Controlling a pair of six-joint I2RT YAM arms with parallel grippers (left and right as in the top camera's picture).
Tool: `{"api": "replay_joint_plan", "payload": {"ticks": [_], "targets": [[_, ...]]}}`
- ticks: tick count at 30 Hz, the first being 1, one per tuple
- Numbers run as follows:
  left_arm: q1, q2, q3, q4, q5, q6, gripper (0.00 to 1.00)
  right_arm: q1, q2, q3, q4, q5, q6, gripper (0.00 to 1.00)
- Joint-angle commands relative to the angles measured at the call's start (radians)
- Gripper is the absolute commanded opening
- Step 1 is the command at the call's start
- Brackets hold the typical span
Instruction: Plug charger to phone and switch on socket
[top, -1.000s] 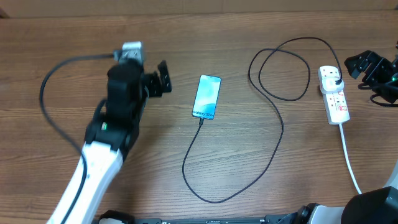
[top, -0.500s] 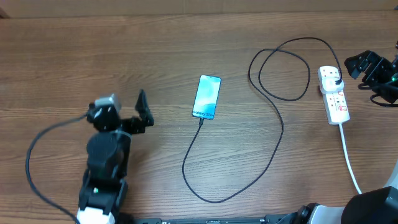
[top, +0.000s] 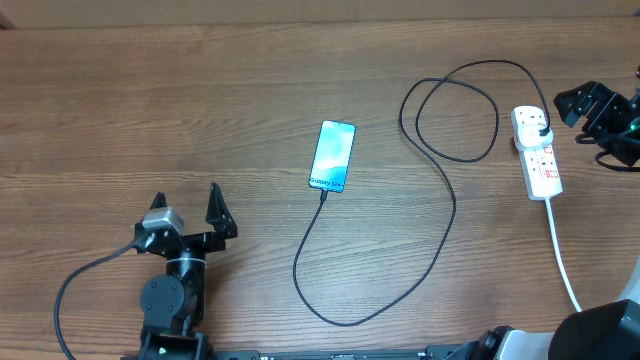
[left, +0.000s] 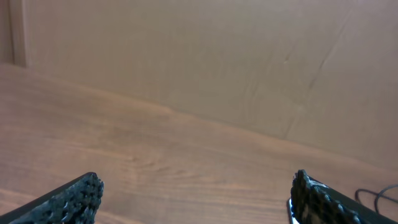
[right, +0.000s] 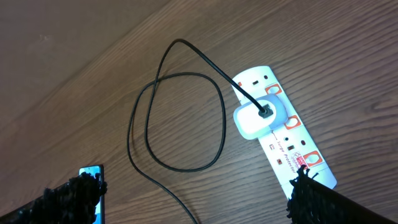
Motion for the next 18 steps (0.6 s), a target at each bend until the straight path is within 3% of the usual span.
{"api": "replay_joint_plan", "payload": {"ticks": [1, 8, 15, 18], "targets": [[0.021, -0.073, -0.039, -0.048, -0.001, -0.032, 1.0, -0.005, -0.001, -0.003, 0.006, 0.01, 0.004, 1.0], [0.07, -0.115, -0.039, -0.163, 0.062, -0.033, 1.0, -0.005, -0.001, -0.002, 0.006, 0.01, 0.004, 1.0], [0.114, -0.192, -0.039, -0.415, 0.077, -0.033, 1.0, -0.005, -0.001, -0.003, 0.006, 0.01, 0.004, 1.0], [0.135, -0.192, -0.039, -0.416, 0.1, -0.002, 1.0, -0.005, -0.001, -0.003, 0.006, 0.01, 0.004, 1.0]]}}
